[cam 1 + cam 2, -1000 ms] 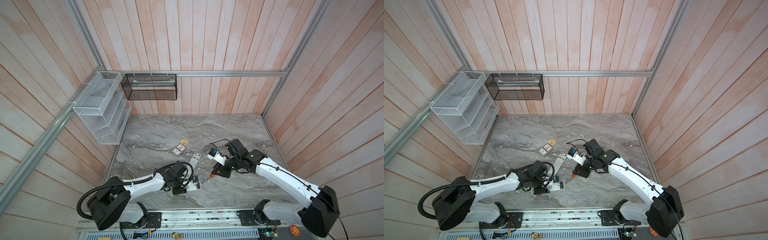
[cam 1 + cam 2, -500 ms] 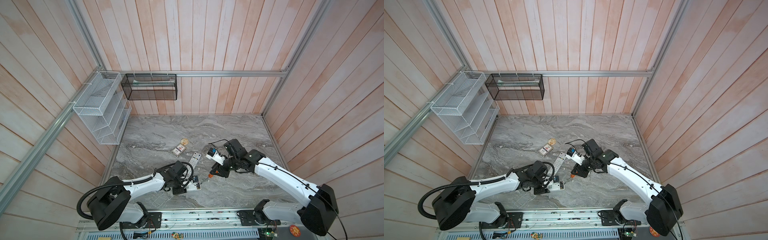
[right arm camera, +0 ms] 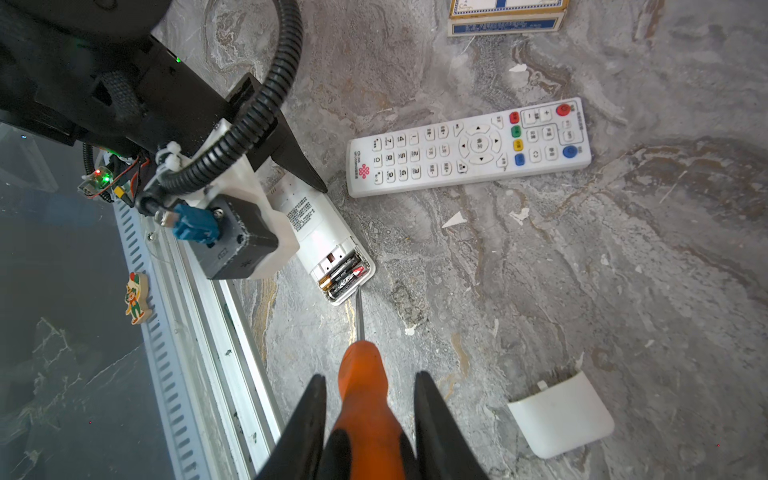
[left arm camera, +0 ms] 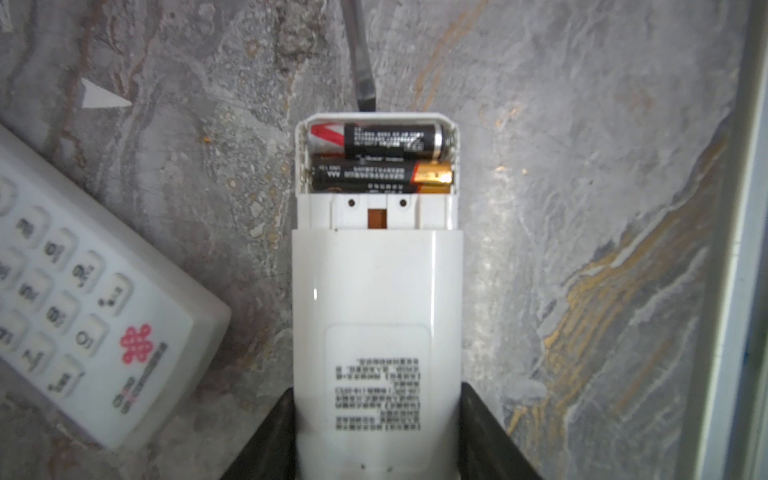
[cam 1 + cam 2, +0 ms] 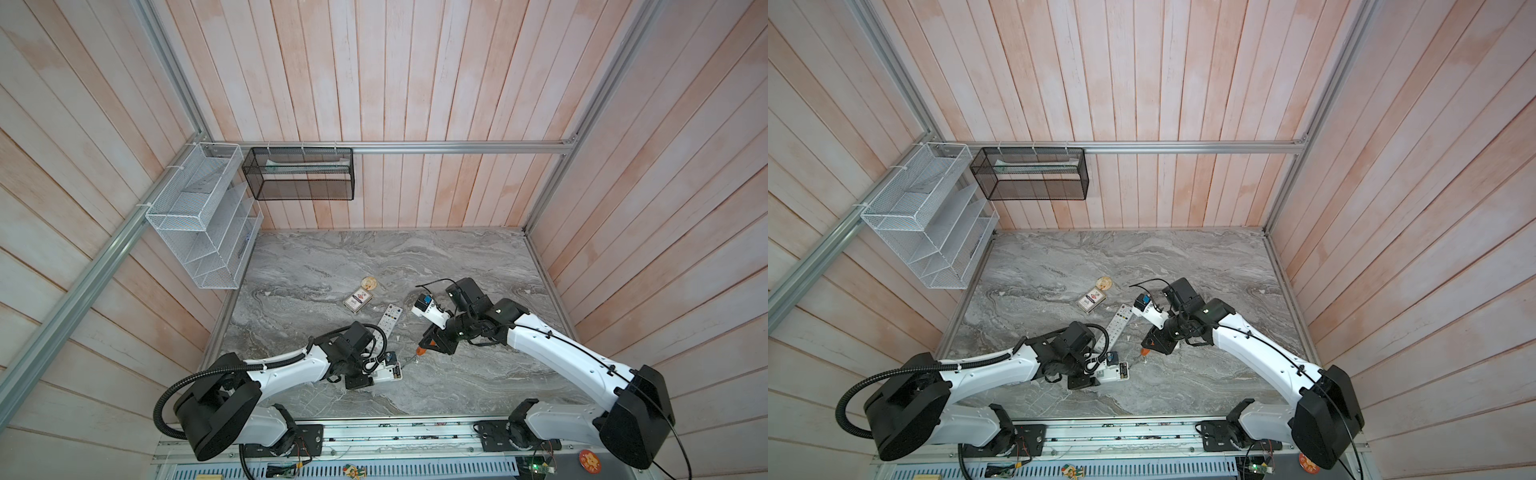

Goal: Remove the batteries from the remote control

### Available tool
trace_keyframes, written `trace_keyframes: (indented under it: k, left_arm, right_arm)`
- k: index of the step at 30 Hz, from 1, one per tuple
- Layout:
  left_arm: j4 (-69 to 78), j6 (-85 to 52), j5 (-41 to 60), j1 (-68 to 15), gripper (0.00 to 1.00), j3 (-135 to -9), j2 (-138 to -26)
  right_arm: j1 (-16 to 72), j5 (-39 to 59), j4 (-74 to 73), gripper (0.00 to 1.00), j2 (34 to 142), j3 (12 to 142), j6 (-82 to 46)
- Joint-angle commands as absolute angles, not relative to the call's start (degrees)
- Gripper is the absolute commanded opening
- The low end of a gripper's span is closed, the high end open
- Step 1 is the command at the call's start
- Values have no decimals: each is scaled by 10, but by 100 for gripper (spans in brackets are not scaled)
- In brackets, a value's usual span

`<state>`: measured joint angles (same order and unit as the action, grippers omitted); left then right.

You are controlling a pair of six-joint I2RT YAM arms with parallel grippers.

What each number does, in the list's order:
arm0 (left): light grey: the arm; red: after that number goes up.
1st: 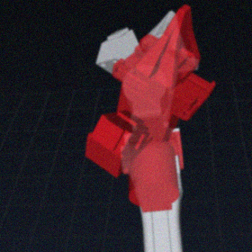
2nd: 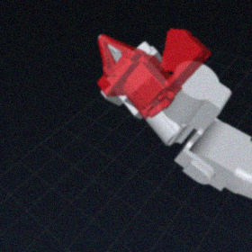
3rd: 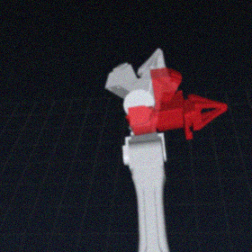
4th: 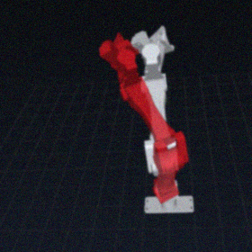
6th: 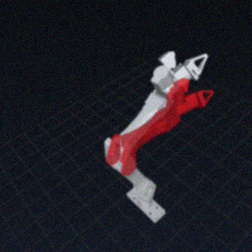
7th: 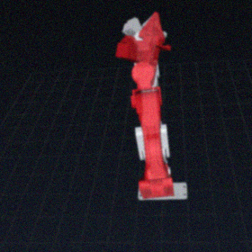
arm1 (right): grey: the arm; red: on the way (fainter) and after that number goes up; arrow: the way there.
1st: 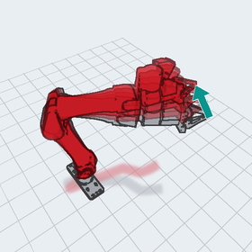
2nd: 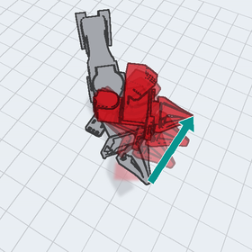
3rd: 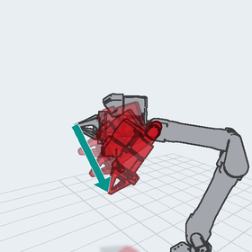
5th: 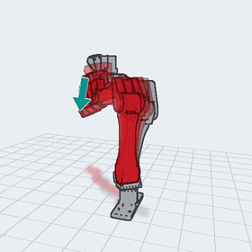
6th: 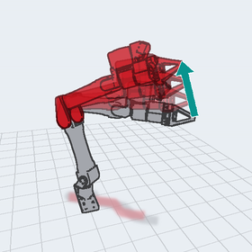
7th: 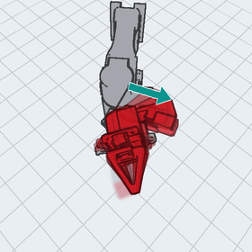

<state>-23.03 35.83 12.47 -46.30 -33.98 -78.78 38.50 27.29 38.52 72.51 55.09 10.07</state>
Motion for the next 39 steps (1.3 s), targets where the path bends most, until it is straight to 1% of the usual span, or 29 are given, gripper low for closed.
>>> trace_keyframes:
  k: [1, 8, 16, 31, 39]
  left_arm:
    - [-210, 359, 99, -472, 16, -322, -809]
    - [-210, 359, 97, -472, 16, -322, -809]
    - [-210, 359, 97, -472, 16, -323, -808]
    - [-207, 359, 98, -472, 16, -322, -809]
    - [-207, 359, 97, -472, 16, -322, -810]
  right_arm:
    - [390, 258, 418, 0, 713, 572, 81]
    - [389, 249, 430, 0, 698, 583, 62]
    - [389, 264, 405, 0, 701, 583, 45]
    - [390, 277, 354, 0, 703, 544, 20]
    - [390, 273, 349, 0, 701, 531, 17]
